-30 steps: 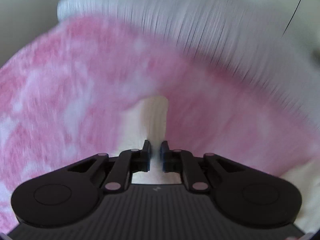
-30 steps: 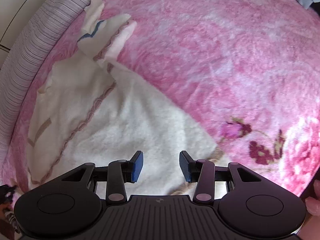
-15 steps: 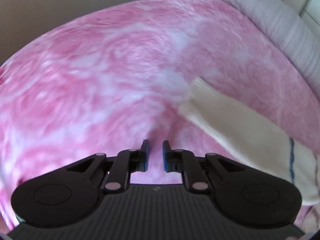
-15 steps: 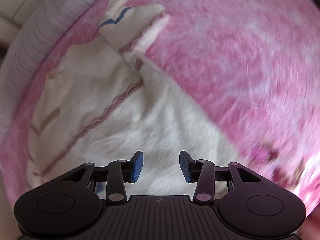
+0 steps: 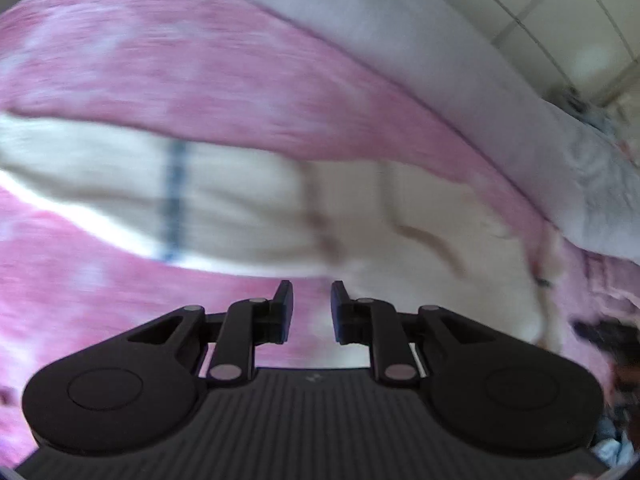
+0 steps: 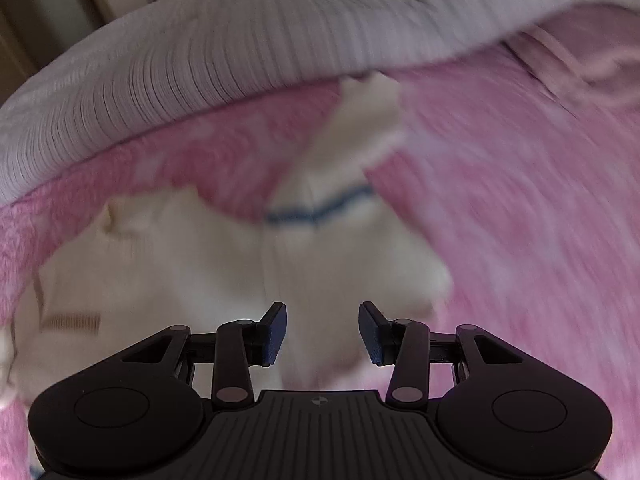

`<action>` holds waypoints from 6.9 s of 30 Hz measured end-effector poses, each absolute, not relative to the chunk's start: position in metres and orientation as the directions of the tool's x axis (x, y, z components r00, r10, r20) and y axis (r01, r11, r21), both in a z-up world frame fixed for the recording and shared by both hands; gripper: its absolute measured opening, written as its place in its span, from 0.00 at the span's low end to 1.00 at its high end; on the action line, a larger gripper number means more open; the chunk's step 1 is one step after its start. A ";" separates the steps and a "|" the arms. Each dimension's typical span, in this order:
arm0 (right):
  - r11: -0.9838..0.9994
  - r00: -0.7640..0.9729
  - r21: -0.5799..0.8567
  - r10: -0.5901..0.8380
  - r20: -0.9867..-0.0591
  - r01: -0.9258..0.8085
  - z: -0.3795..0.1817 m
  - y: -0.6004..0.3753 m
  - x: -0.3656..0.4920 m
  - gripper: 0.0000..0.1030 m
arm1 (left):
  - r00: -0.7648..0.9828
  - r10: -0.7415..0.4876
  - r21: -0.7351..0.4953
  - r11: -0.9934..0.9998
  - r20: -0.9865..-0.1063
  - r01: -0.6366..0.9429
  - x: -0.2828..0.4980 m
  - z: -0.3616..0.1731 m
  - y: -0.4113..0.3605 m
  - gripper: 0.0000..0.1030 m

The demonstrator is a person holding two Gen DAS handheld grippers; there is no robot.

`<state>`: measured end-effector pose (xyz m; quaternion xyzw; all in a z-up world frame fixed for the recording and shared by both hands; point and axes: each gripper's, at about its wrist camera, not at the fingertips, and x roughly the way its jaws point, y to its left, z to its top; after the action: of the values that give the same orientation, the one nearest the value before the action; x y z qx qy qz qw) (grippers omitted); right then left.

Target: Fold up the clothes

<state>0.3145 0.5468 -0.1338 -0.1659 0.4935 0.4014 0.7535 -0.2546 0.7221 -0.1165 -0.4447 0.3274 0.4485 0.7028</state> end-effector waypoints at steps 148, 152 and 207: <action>0.805 0.265 0.181 0.385 -0.884 -0.566 -0.099 0.149 0.180 0.48 | 0.385 0.139 -0.185 0.699 -0.912 -0.690 -0.152 -0.070 0.454 0.21; 0.717 0.316 0.101 0.424 -0.849 -0.689 -0.107 0.109 0.240 0.48 | 0.434 0.182 -0.186 0.713 -0.882 -0.676 -0.108 -0.059 0.426 0.24; 0.906 0.319 0.295 0.389 -0.864 -0.305 -0.192 0.082 0.471 0.24 | 0.308 0.189 -0.184 0.486 -0.932 -0.855 -0.086 -0.103 0.426 0.24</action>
<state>0.4709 0.0816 -0.1924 0.0385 0.5427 0.2139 0.8113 -0.0860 0.4255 -0.1034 -0.3576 0.4653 0.3596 0.7254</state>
